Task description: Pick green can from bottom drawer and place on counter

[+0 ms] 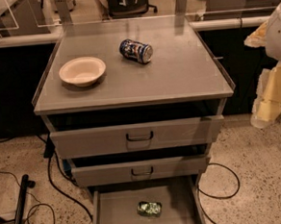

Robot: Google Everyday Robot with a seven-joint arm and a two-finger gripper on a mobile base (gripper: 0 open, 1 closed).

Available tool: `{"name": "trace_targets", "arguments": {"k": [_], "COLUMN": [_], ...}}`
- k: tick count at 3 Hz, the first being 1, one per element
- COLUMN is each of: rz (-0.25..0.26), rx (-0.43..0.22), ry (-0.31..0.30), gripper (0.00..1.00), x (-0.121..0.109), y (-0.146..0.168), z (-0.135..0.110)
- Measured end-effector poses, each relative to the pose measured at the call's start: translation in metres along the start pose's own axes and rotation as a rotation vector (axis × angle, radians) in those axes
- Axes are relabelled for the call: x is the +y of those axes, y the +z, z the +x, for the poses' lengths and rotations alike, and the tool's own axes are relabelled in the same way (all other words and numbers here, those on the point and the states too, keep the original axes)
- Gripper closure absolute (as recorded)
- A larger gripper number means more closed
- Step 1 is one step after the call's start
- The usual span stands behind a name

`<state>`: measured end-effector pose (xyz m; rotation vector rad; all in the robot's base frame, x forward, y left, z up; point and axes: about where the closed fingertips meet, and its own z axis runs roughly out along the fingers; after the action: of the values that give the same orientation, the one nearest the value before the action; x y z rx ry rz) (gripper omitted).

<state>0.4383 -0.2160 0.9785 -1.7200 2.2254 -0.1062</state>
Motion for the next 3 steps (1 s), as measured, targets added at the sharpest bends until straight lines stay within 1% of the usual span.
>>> {"name": "trace_targets", "arguments": {"k": [1, 2, 3], "rz": [0.0, -0.009, -0.021], "rx": [0.0, -0.02, -0.061], "ry": [0.0, 0.014, 0.003], "gripper": [0.0, 0.0, 0.0], "x": [0.0, 0.008, 0.025], "y": [0.0, 0.003, 0.016], "z": [0.0, 0.002, 0.0]}}
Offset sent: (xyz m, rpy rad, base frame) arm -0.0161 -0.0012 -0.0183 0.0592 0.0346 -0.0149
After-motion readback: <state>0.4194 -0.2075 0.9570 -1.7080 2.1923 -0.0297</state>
